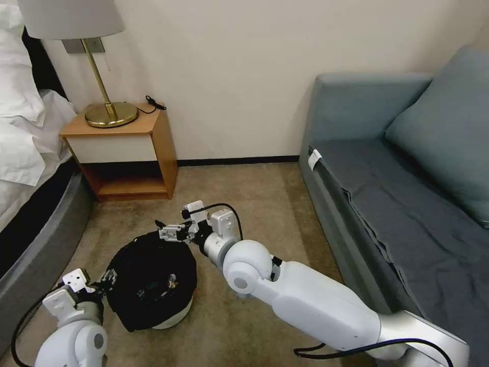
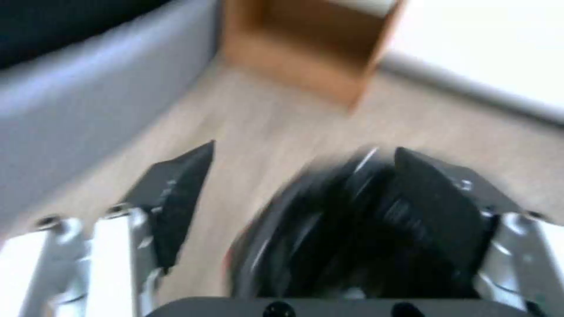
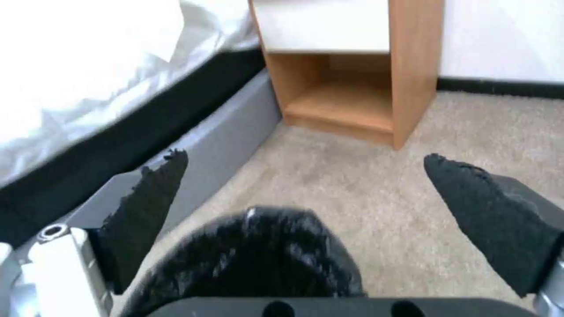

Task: Pick up the trash bin, then pick up the garbage on the floor and place it into the trash bin.

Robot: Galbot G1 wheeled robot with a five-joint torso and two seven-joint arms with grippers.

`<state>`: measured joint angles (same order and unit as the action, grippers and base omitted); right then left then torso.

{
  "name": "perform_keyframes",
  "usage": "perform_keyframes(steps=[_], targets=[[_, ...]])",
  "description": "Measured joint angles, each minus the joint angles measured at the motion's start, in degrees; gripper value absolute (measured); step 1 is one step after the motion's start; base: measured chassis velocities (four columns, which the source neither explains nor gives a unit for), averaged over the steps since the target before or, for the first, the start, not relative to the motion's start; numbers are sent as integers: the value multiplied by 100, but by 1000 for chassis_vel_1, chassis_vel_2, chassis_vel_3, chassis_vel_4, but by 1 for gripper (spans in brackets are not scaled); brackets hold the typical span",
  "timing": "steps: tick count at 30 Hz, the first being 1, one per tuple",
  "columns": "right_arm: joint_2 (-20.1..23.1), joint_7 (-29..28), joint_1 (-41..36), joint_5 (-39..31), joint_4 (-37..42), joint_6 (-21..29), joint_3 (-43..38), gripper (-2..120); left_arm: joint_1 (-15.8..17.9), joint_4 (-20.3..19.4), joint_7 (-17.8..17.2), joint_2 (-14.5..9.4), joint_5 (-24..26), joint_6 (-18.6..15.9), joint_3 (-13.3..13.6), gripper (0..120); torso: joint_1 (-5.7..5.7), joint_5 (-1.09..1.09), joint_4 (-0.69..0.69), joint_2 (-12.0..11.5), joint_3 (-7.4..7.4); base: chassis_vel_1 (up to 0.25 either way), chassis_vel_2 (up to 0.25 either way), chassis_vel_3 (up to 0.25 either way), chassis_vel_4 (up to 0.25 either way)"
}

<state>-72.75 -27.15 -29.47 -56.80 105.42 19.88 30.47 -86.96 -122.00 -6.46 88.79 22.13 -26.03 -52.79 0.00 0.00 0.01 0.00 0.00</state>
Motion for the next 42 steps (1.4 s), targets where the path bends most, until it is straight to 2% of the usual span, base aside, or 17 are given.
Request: perform_keyframes(steps=[1, 2, 3, 4, 6, 8, 10, 12, 14, 16, 18, 19, 23, 24, 28, 32, 42], targets=[[64, 160, -65, 111, 43, -170, -174, 100, -37, 13, 583, -23, -205, 560, -95, 93, 0, 1, 0, 0, 0, 0, 0, 0, 0], [80, 206, -93, 170, 56, -216, -239, 100, -44, 23, 735, -30, -257, 712, -126, 94, 0, 1, 0, 0, 0, 0, 0, 0, 0], [163, 372, -204, 448, 109, -417, -514, 100, -66, 45, 1143, -65, -392, 1117, -215, 97, 0, 1, 1, 0, 0, 0, 0, 0, 0], [163, 372, -204, 448, 109, -417, -514, 100, -66, 45, 1143, -65, -392, 1117, -215, 97, 0, 1, 1, 0, 0, 0, 0, 0, 0], [316, 503, -347, 857, 231, -640, -846, 100, -88, 25, 1394, -112, -426, 1414, -235, 100, 0, 2, 1, 0, 0, 0, 0, 0, 0], [787, 663, -752, 1657, 664, -941, -1555, 100, -130, -115, 1533, -171, -435, 1621, -167, 100, 0, 2, -1, 0, 0, 0, 0, 0, 0], [974, 713, -952, 1858, 868, -980, -1863, 100, -144, -162, 1562, -186, -467, 1660, -133, 100, 0, 3, -1, 0, 0, 0, 0, 0, 0], [1318, 767, -1536, 2231, 1370, -1017, -2642, 100, -197, -303, 1572, -227, -586, 1699, -3, 100, 0, 2, -2, 0, 0, 0, 0, 0, 0], [1401, 783, -1804, 2377, 1549, -1034, -2974, 100, -213, -356, 1566, -241, -628, 1715, 63, 100, 0, 4, -3, 0, 0, 0, 0, 0, 0], [1465, 800, -2406, 2647, 1994, -1044, -3718, 100, -246, -468, 1525, -269, -720, 1747, 225, 100, 0, 3, -2, 0, -1, 0, 0, 0, 0], [1394, 754, -2958, 2829, 2343, -1030, -4244, 100, -262, -528, 1520, -283, -807, 1762, 328, 100, 0, 1, -2, 0, -1, 0, 0, 0, 0], [1394, 754, -2958, 2829, 2343, -1030, -4244, 100, -262, -528, 1520, -283, -807, 1762, 328, 100, 0, 1, -2, 0, -1, 0, 0, 0, 0], [802, 635, -4410, 3593, 2832, -1152, -5013, 100, -319, -677, 1515, -335, -994, 1764, 494, 100, 0, 3, -2, 0, -1, 0, 0, 0, 0], [802, 635, -4410, 3593, 2832, -1152, -5013, 100, -319, -677, 1515, -335, -994, 1764, 494, 100, 0, 3, -2, 0, -1, 0, 0, 0, 0], [275, 641, -5197, 4211, 2975, -1355, -5163, 100, -404, -747, 1478, -395, -1087, 1743, 592, 100, 0, 1, -2, 1, -1, 0, 0, 0, 0], [-7, 669, -5390, 4507, 2925, -1466, -5131, 100, -485, -755, 1447, -424, -1167, 1754, 666, 100, 0, 0, 0, 1, -1, 0, 0, 0, 0], [-146, 746, -5615, 4654, 2843, -1689, -5041, 100, -606, -798, 1273, -431, -1170, 1868, 739, 100, 0, 0, 0, 1, 0, 0, 0, 0, 0]])
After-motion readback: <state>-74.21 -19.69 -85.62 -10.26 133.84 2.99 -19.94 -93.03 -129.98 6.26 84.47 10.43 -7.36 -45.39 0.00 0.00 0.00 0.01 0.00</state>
